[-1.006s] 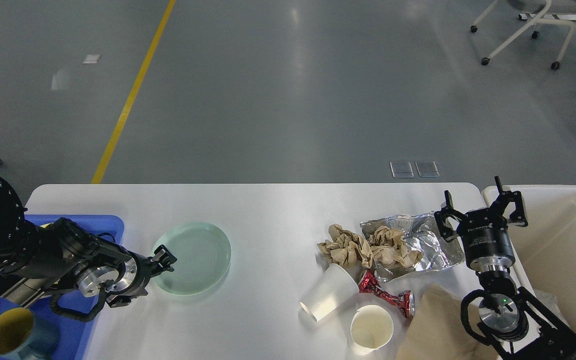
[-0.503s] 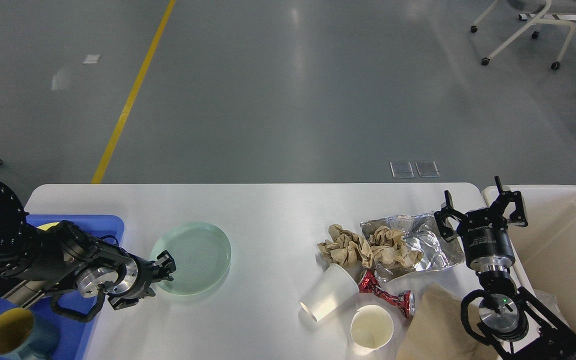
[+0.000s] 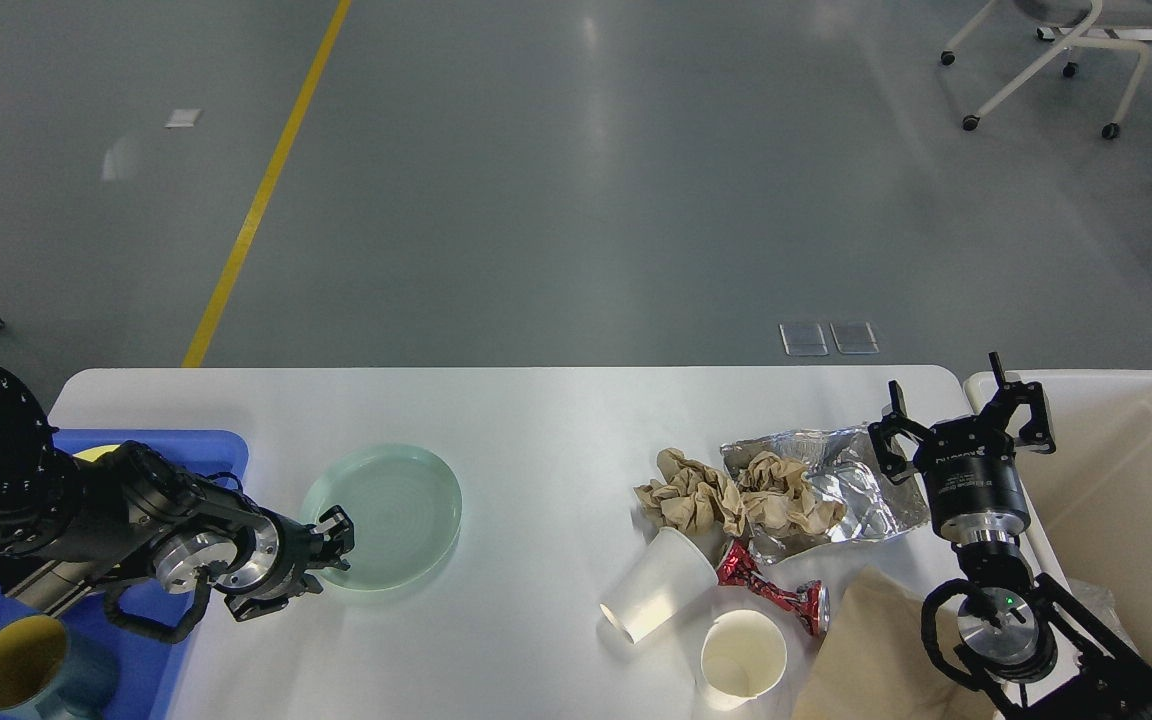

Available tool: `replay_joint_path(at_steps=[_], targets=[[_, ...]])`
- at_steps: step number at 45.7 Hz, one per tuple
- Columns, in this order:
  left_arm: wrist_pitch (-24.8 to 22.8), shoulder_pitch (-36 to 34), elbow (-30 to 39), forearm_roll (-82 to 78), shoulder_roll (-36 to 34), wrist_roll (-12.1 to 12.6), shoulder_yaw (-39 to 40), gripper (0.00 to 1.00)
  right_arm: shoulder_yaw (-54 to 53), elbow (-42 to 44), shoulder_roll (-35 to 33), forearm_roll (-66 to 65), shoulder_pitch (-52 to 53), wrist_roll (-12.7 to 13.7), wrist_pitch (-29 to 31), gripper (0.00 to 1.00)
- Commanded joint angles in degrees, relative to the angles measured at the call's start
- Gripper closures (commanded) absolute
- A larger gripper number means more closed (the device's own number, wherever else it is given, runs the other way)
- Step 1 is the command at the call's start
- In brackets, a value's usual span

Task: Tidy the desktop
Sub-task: 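Grip the pale green plate rim with the left gripper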

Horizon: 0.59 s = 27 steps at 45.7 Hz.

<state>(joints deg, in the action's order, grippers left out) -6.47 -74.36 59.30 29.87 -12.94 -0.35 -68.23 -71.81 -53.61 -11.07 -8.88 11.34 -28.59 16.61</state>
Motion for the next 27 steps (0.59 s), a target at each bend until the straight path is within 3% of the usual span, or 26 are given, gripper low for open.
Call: replay_joint_path(at_steps=[1,27], targets=[[0.0,0.1,0.0,0.0,-0.1,0.0,-0.1,0.71,0.0,0.0,0.0,0.0,0.0,0.0,0.0,0.00],[-0.3,0.3,0.0,0.2,-0.1,0.1,-0.1,0.80,0.0,0.0,0.0,0.0,0.0,0.0,0.0,0.00]])
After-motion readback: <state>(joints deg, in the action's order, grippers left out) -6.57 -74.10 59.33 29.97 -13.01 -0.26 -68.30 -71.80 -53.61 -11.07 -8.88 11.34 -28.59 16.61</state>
